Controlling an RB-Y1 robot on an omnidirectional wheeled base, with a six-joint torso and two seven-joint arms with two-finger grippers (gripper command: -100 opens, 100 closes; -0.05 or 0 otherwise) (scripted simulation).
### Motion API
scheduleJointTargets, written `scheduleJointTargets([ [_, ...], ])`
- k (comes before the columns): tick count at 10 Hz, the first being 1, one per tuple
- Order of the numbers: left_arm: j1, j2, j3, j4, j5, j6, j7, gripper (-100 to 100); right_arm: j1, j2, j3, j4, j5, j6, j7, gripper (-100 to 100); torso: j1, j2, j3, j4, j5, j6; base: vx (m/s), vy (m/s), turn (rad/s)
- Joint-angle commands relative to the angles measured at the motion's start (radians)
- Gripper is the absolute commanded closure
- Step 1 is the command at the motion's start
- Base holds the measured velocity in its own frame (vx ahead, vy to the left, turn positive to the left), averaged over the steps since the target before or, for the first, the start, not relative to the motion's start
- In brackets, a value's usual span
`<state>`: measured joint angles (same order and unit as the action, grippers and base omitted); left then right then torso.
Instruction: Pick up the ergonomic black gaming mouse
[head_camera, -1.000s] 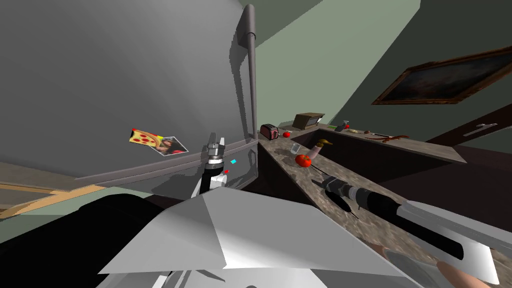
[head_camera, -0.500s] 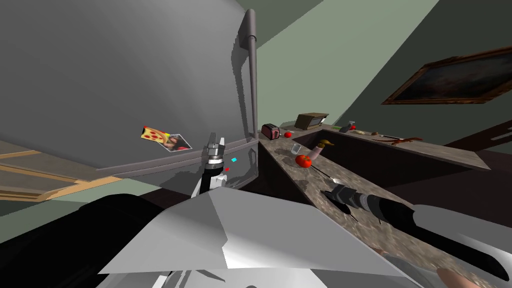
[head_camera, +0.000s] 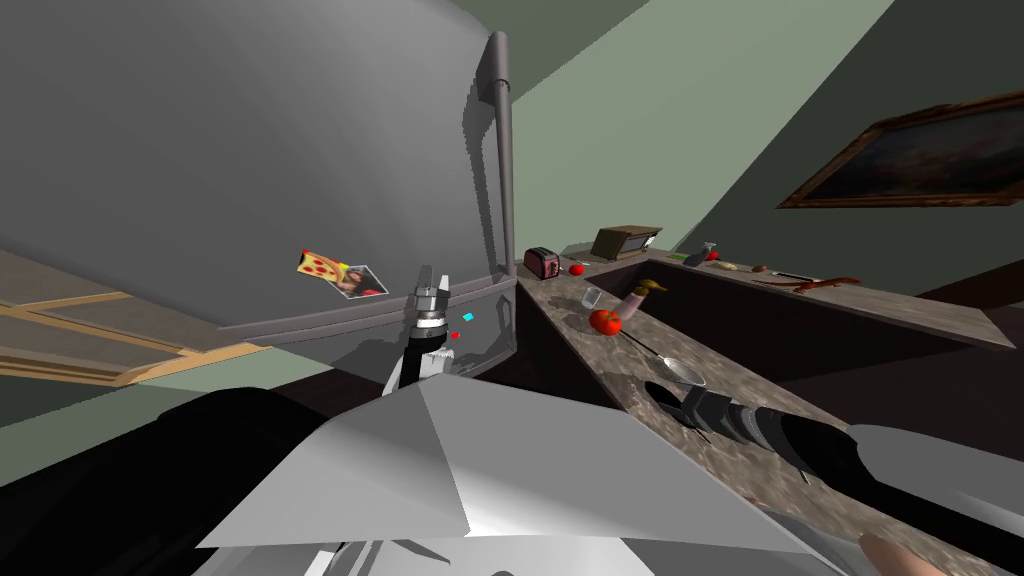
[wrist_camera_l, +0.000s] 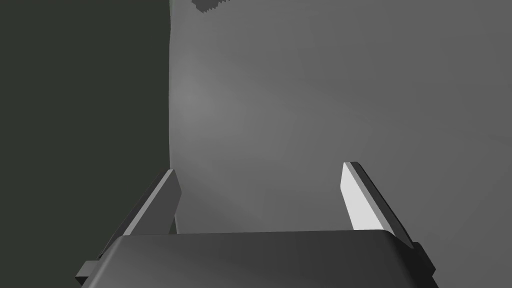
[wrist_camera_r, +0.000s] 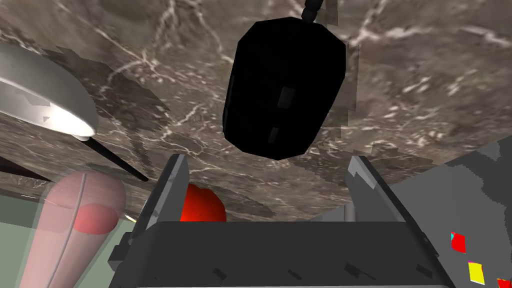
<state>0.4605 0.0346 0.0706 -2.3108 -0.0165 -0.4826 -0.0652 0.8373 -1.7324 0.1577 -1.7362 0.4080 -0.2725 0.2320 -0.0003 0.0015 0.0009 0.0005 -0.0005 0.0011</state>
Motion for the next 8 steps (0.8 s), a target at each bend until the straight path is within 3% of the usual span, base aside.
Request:
scheduleJointTargets([
  [1, 0.0, 0.0, 0.0, 0.0, 0.0, 0.0, 0.0, 0, 0.0, 0.0, 0.0, 0.0, 0.0, 0.0, 0.0, 0, 0.0, 0.0, 0.0, 0.0, 0.0, 0.0, 0.0, 0.0, 0.0],
  [2, 0.0, 0.0, 0.0, 0.0, 0.0, 0.0, 0.0, 0, -0.003, 0.035, 0.015, 0.011, 0.01, 0.006, 0.013, -100, 0.001, 0.0, 0.0, 0.0, 0.0, 0.0, 0.022, -0.002, 0.118],
  [5, 0.0, 0.0, 0.0, 0.0, 0.0, 0.0, 0.0, 0, -0.006, 0.089, 0.038, 0.029, 0.026, 0.015, 0.033, -100, 0.001, -0.003, -0.002, -0.001, 0.0, 0.0, 0.036, 0.007, 0.081],
  [6, 0.0, 0.0, 0.0, 0.0, 0.0, 0.0, 0.0, 0, -0.007, 0.079, 0.035, 0.024, 0.024, 0.015, 0.027, -100, 0.001, -0.003, -0.002, -0.001, 0.0, 0.0, 0.006, 0.002, 0.004],
  [7, 0.0, 0.0, 0.0, 0.0, 0.0, 0.0, 0.0, 0, -0.005, 0.08, 0.034, 0.024, 0.024, 0.015, 0.03, 100, 0.001, -0.002, -0.001, 0.0, 0.0, 0.0, 0.0, 0.0, 0.0],
  [8, 0.0, 0.0, 0.0, 0.0, 0.0, 0.0, 0.0, 0, -0.005, 0.08, 0.034, 0.024, 0.024, 0.015, 0.03, 100, 0.001, -0.001, -0.001, 0.0, 0.0, 0.0, 0.0, 0.0, 0.0],
])
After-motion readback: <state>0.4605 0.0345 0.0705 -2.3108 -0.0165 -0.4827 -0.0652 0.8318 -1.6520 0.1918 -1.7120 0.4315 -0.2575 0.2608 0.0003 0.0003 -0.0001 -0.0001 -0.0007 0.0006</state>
